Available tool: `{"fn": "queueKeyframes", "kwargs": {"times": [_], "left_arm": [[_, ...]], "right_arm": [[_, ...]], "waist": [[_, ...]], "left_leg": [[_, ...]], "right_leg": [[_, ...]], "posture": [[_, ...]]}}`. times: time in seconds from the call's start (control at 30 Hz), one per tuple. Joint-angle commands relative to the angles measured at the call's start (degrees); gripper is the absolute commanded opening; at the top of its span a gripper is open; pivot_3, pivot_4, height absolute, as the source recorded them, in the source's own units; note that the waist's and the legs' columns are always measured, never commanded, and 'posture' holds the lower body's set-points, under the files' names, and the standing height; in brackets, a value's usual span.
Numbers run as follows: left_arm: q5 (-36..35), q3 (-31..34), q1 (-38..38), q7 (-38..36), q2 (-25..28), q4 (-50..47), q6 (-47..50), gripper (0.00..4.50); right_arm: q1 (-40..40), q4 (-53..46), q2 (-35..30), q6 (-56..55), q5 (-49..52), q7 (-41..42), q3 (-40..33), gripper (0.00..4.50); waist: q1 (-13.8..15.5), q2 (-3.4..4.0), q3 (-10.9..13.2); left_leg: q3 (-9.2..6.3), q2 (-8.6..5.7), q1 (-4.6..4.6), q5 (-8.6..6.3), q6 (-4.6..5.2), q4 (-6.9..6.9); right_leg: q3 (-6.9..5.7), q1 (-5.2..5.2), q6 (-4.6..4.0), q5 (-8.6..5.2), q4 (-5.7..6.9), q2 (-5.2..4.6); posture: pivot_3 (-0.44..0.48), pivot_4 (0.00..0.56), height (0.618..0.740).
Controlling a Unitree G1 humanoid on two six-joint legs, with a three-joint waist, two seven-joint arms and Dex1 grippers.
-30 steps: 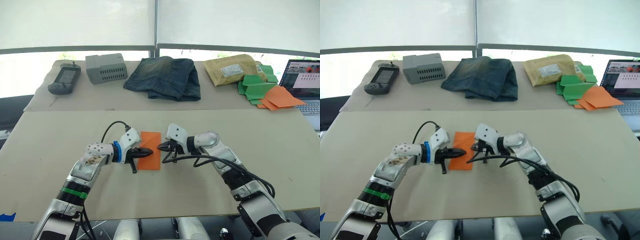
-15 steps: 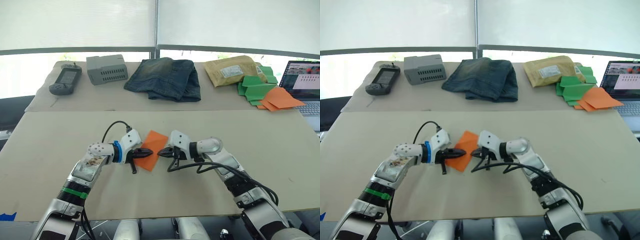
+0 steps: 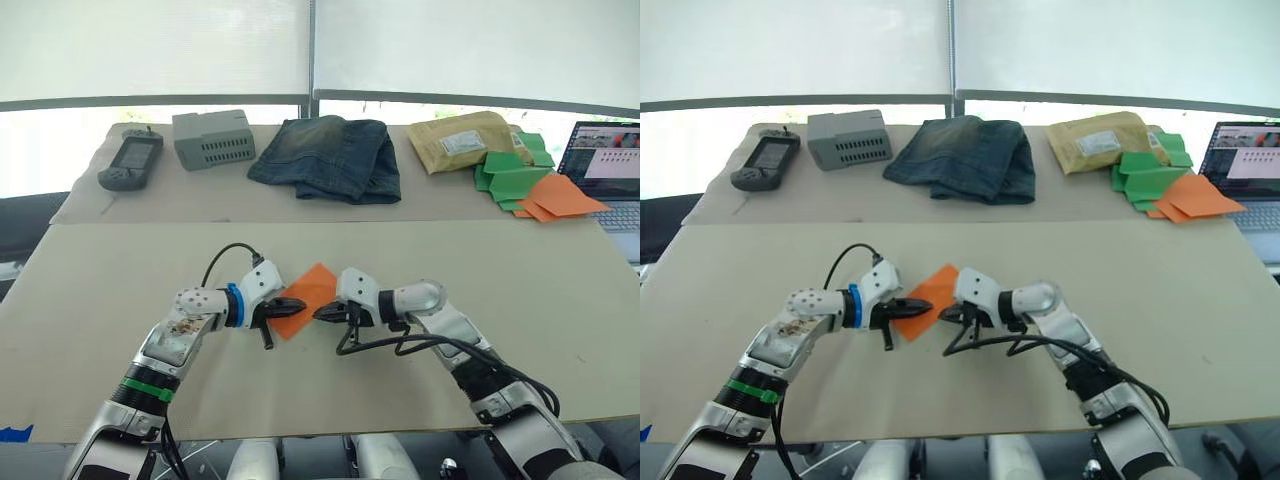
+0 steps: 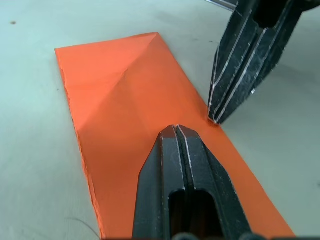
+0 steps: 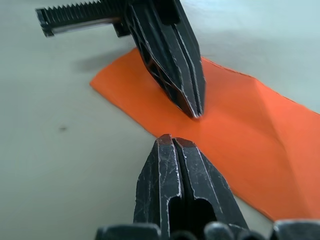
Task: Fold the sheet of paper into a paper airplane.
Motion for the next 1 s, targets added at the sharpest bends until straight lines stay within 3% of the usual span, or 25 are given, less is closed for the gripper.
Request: {"fn": "queueKeyframes", "kwargs": {"times": [0.03,0.17,0.6,1.0], "left_arm": [[1.01,-0.6,0.7,-0.32,1.04,0.74,1.09,0.0],[0.86,-0.47,0.34,-0.19,0.86,0.89,1.25,0.0],[0.36,-0.29,-1.11,-0.66,0.31,1.96,1.67,0.0],[0.78,0.67,-6.56,-0.75,-2.55,9.47,-3.04,0.0]], "right_arm": [[-0.49,-3.07,-3.83,4.79,-1.78,0.38,-0.56,0.01],[-2.25,-1.19,-4.97,4.49,-4.64,-2.1,0.47,0.01],[-12.63,21.99,4.73,-8.89,-8.01,-9.01,0.5,0.01],[-8.71,18.32,3.78,-9.29,-6.81,-8.74,-2.19,0.01]], "waist": [[0.25,0.0,0.0],[0.58,0.0,0.0],[0.06,-0.01,0.0],[0.62,0.0,0.0]], "left_leg": [[0.0,0.0,-0.01,0.0,0.0,0.0],[0.02,0.01,-0.02,0.0,0.0,0.0],[0.04,0.05,0.08,0.0,0.0,0.0],[0.01,0.02,0.03,0.01,0.0,0.0]], "right_leg": [[-0.01,0.0,0.0,0.0,-0.04,-0.01],[-0.02,0.0,0.01,0.01,-0.11,0.01],[0.0,0.06,0.0,0.05,-0.08,0.05],[0.0,0.04,0.0,0.05,-0.02,0.03]], "posture": [[0.0,0.15,0.728],[0.0,0.15,0.728],[0.0,0.15,0.728],[0.0,0.15,0.728]]}}
